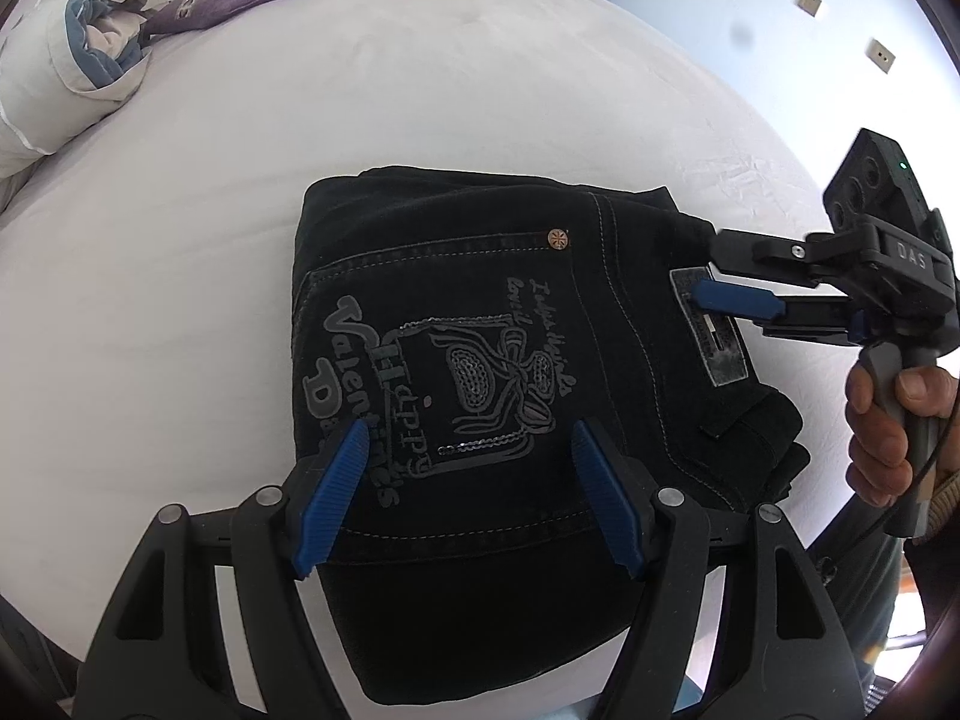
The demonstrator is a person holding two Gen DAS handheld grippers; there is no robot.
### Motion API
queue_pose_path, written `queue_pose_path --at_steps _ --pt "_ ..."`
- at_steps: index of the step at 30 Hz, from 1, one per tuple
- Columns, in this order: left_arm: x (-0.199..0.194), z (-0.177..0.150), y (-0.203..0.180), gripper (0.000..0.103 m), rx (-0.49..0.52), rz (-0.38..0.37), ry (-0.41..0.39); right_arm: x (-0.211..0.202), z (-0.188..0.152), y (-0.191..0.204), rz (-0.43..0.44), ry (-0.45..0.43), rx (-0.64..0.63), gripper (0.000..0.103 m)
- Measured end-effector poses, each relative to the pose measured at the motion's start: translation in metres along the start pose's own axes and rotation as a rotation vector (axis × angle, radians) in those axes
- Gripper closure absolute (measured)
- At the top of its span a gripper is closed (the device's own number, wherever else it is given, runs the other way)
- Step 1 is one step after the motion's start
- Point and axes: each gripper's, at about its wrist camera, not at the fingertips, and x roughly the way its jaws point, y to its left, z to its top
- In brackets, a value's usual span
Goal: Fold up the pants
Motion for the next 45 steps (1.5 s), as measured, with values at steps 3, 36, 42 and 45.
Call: queue_pose_path --at_steps 3,36,42,45 --pt "-0.004 0.002 0.007 0.034 -0.007 0.014 0.002 -0.030 -0.009 -0.005 -0.086 -0.045 0.005 0.026" --pt "0.025 0.008 0.079 0.018 -0.117 -0.029 0.105 0.024 -0.018 -0.001 -0.249 0.100 -0.064 0.037" --pt "0.015 0.009 0.088 0.018 -0.132 -0.019 0.093 0.020 -0.017 -0.003 -0.225 0.105 -0.058 0.036" --pt "0.015 0.007 0.098 0.018 -0.143 -0.020 0.101 0.018 -0.017 -0.008 -0.191 0.100 -0.027 0.036"
